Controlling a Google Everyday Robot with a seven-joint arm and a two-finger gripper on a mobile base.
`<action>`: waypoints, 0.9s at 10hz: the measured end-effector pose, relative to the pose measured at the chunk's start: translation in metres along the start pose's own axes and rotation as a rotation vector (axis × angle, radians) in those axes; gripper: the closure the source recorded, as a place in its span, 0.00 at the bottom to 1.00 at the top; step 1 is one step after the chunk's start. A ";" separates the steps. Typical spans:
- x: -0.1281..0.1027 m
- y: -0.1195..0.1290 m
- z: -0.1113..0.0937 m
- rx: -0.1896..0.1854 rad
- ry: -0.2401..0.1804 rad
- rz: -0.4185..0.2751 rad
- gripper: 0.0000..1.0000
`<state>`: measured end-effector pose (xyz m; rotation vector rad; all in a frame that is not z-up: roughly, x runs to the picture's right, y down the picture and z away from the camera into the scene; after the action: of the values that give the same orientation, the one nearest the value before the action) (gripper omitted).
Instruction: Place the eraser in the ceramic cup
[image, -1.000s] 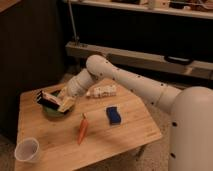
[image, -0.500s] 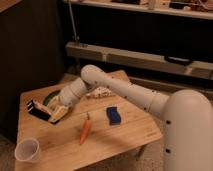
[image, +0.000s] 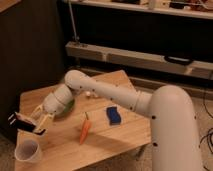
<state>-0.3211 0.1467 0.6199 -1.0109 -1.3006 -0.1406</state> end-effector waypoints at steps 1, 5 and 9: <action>-0.004 0.005 0.010 -0.033 -0.021 -0.010 1.00; -0.013 0.025 0.033 -0.116 -0.079 -0.058 1.00; -0.009 0.034 0.057 -0.134 -0.040 -0.070 1.00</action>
<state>-0.3453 0.2015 0.5901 -1.0868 -1.3780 -0.2644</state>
